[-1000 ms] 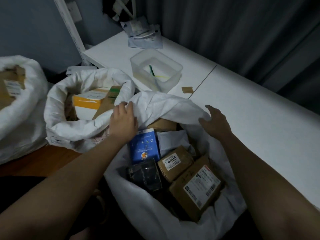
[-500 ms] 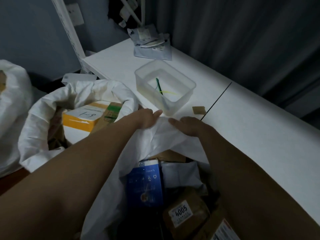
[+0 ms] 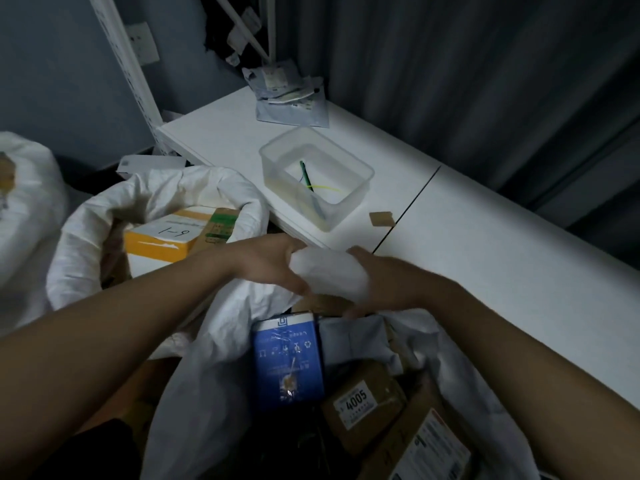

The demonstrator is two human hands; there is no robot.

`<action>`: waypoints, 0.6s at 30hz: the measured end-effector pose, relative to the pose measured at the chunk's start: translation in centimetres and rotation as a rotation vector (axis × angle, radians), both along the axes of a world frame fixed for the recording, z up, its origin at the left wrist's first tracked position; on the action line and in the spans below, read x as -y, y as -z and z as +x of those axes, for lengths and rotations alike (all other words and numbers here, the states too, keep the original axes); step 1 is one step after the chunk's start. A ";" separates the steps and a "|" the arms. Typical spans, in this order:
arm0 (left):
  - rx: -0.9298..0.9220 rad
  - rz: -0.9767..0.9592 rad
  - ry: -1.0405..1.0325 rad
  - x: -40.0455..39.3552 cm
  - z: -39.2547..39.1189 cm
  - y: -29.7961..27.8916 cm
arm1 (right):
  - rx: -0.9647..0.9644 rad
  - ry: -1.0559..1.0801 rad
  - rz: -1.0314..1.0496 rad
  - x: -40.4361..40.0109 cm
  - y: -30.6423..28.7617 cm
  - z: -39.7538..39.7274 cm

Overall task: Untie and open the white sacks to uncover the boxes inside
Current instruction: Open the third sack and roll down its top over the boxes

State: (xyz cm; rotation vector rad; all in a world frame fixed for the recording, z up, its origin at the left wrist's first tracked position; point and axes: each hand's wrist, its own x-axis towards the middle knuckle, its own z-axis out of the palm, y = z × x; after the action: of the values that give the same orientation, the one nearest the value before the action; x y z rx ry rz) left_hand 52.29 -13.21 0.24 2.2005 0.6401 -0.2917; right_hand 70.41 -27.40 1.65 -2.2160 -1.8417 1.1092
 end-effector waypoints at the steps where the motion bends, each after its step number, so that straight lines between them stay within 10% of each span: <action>1: -0.009 -0.047 -0.005 0.2 -0.3 -0.1 | 0.061 -0.026 -0.041 0.5 0.1 -0.7; 4: -0.097 -0.157 -0.045 1.0 -1.6 -0.8 | 0.016 0.100 -0.080 1.0 1.0 -1.9; 8: -0.062 0.291 -0.043 4.2 -1.5 0.3 | -0.064 0.466 -0.502 0.5 1.8 -1.2; 11: 0.134 0.190 -0.119 5.4 -1.7 1.3 | -0.425 0.315 -0.360 -1.5 0.4 -0.5; 14: 0.051 -0.210 -0.264 3.4 -2.0 0.9 | -0.073 0.115 -0.126 0.7 0.5 0.6; 18: -0.124 -0.081 -0.282 2.9 -0.1 1.0 | -0.096 0.225 0.223 4.3 3.4 1.2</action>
State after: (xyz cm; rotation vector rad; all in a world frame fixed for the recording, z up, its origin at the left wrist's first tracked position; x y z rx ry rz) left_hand 52.15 -16.12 -0.77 1.9957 0.9782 -0.3025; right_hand 71.57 -31.71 -1.75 -2.1381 -1.5477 0.9047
